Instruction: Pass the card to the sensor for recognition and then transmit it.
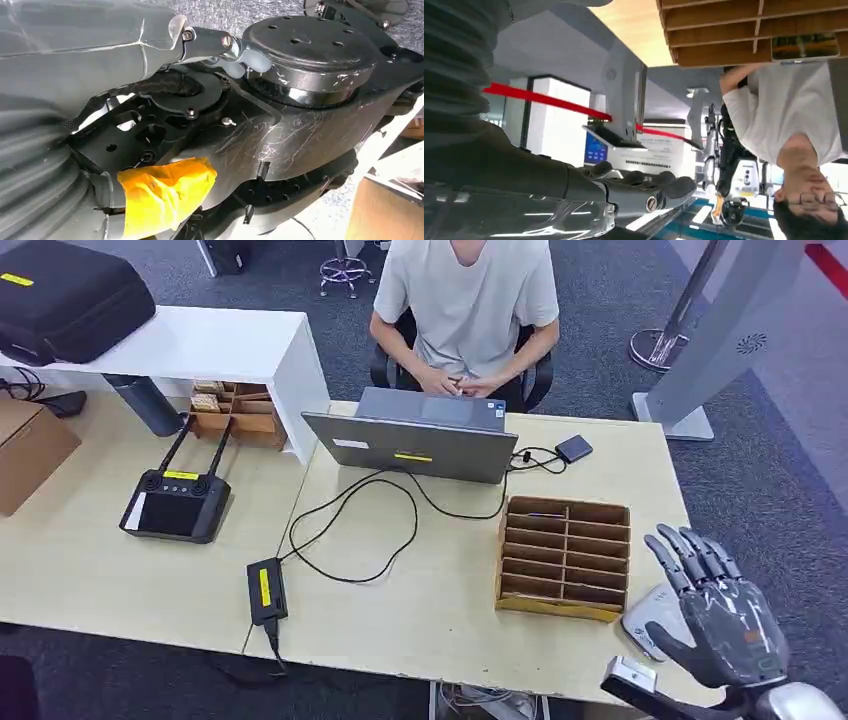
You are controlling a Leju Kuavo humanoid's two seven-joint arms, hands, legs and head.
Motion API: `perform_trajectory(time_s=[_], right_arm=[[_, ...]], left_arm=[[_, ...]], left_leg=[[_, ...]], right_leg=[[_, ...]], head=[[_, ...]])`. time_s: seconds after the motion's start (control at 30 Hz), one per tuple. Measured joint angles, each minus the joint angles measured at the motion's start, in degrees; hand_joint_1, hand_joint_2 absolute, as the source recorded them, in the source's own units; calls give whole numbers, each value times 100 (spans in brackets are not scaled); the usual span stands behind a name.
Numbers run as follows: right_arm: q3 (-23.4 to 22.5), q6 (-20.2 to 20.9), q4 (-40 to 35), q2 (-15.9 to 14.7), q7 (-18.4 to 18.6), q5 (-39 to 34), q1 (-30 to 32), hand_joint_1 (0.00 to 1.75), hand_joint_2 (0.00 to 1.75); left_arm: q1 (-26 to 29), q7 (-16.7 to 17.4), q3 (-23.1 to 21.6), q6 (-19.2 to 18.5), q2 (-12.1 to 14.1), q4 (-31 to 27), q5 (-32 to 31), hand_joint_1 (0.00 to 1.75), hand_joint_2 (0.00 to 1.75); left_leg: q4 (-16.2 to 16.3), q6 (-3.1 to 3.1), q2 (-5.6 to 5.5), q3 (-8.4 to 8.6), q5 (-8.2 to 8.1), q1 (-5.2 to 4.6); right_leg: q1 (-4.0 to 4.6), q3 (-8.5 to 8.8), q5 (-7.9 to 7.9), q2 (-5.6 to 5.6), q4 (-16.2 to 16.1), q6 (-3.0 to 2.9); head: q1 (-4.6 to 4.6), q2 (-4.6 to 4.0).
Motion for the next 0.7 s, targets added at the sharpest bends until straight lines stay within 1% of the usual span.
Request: perform_trajectory(time_s=[0.27,0.7], right_arm=[[59,52,281,353,41,-74,16,0,175],[221,35,1243,872,-98,-68,-464,0,175]], left_arm=[[-6,7,0,-11,0,0,0,0,175],[-61,37,-59,-46,35,0,2,0,175]], left_leg=[[0,0,6,1,0,0],[0,0,8,2,1,0]], right_leg=[[-1,1,0,3,0,0],[0,0,0,6,0,0]], head=[[0,0],[-2,0]])
